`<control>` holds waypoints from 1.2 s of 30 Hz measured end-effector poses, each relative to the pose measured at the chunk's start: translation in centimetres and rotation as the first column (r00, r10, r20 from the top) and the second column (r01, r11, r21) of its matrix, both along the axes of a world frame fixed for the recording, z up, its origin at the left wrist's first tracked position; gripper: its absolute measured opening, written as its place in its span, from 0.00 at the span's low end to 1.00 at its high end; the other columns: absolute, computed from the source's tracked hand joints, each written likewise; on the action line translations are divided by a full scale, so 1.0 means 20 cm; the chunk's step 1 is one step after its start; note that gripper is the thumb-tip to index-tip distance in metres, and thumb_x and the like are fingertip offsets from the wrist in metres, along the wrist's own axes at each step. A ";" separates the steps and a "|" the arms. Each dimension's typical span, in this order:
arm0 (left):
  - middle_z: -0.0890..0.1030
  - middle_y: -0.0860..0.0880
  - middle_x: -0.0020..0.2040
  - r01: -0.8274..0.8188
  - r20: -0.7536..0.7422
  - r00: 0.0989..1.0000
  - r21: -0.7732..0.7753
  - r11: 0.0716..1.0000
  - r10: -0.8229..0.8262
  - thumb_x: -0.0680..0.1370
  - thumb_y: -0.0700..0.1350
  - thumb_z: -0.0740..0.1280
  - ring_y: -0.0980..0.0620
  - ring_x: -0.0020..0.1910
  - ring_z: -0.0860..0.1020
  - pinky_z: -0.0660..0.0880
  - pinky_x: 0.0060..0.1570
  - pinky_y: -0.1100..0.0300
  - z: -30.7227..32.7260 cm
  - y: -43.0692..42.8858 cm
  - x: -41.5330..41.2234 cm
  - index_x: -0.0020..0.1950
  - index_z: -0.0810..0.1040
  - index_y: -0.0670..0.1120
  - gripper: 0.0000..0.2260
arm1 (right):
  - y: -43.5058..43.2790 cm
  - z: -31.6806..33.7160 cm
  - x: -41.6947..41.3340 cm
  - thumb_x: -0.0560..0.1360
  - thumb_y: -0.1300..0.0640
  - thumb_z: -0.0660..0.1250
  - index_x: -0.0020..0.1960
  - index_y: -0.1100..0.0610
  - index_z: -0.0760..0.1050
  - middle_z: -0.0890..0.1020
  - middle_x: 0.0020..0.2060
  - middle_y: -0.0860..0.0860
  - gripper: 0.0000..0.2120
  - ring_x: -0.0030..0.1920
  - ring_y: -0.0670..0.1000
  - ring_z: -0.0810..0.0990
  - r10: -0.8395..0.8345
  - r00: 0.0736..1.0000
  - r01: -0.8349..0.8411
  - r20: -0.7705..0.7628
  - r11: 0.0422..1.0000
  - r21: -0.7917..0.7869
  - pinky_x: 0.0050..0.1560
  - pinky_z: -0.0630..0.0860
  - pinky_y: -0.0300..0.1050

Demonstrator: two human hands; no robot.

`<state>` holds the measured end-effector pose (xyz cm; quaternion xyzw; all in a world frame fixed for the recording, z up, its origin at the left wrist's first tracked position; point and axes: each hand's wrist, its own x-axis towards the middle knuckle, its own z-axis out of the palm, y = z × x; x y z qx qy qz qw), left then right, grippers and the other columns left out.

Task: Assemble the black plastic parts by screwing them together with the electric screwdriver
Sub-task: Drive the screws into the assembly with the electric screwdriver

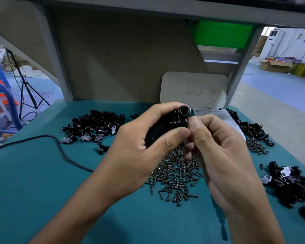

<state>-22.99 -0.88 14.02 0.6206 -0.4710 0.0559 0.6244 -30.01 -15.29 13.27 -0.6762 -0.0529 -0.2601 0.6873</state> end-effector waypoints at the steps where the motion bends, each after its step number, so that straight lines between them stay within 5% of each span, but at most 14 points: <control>1: 0.83 0.59 0.54 -0.003 0.004 1.000 0.004 1.000 0.003 0.80 0.49 0.68 0.62 0.53 0.82 0.75 0.50 0.73 0.00 0.00 0.00 0.64 0.77 0.53 0.13 | 0.00 0.00 0.00 0.69 0.36 0.72 0.44 0.47 0.83 0.82 0.37 0.44 0.15 0.38 0.44 0.77 0.000 1.000 0.000 0.000 1.000 0.001 0.39 0.77 0.39; 9: 0.82 0.58 0.54 -0.054 0.042 0.998 0.048 0.997 0.052 0.81 0.54 0.66 0.57 0.52 0.82 0.77 0.46 0.69 -0.01 0.00 0.01 0.66 0.76 0.57 0.13 | 0.00 0.00 0.00 0.70 0.37 0.71 0.43 0.47 0.83 0.81 0.36 0.44 0.14 0.38 0.45 0.76 -0.019 1.000 0.019 -0.003 1.000 -0.004 0.39 0.76 0.41; 12: 0.82 0.58 0.53 -0.095 0.045 0.995 0.066 0.993 0.092 0.81 0.56 0.66 0.53 0.48 0.82 0.79 0.43 0.64 -0.02 0.01 0.02 0.64 0.76 0.62 0.12 | -0.03 -0.01 0.00 0.78 0.41 0.68 0.51 0.48 0.85 0.83 0.40 0.46 0.13 0.41 0.44 0.78 -0.026 1.000 0.026 -0.001 0.999 0.026 0.42 0.78 0.40; 16: 0.81 0.61 0.53 -0.137 0.072 0.989 0.135 0.981 0.128 0.81 0.59 0.65 0.57 0.48 0.81 0.76 0.41 0.70 -0.04 0.03 0.04 0.64 0.74 0.64 0.12 | -0.08 0.00 -0.02 0.82 0.50 0.65 0.59 0.51 0.83 0.86 0.45 0.50 0.11 0.46 0.47 0.83 -0.032 0.999 0.032 0.044 0.999 -0.006 0.47 0.80 0.39; 19: 0.80 0.61 0.53 -0.151 0.077 0.987 0.171 0.974 0.140 0.81 0.62 0.63 0.57 0.49 0.80 0.77 0.41 0.68 -0.07 0.03 0.04 0.65 0.72 0.65 0.13 | -0.09 0.01 -0.03 0.74 0.46 0.69 0.55 0.53 0.80 0.86 0.44 0.53 0.14 0.44 0.50 0.84 -0.048 0.994 0.048 0.097 0.999 -0.003 0.45 0.81 0.40; 27: 0.79 0.62 0.56 -0.149 0.083 0.987 0.172 0.974 0.136 0.81 0.62 0.63 0.58 0.53 0.80 0.76 0.45 0.69 -0.08 0.02 0.05 0.66 0.71 0.66 0.13 | -0.08 0.00 -0.04 0.73 0.51 0.72 0.50 0.49 0.86 0.87 0.44 0.49 0.08 0.42 0.46 0.84 -0.099 0.976 0.123 0.195 0.985 -0.119 0.44 0.80 0.35; 36: 0.79 0.62 0.51 -0.167 0.087 0.985 0.215 0.962 0.151 0.81 0.64 0.62 0.58 0.44 0.80 0.75 0.38 0.69 -0.10 0.03 0.05 0.65 0.70 0.67 0.13 | -0.09 -0.02 -0.03 0.71 0.52 0.75 0.49 0.49 0.85 0.86 0.41 0.52 0.07 0.40 0.49 0.85 -0.027 0.986 0.033 0.165 0.999 -0.036 0.43 0.82 0.39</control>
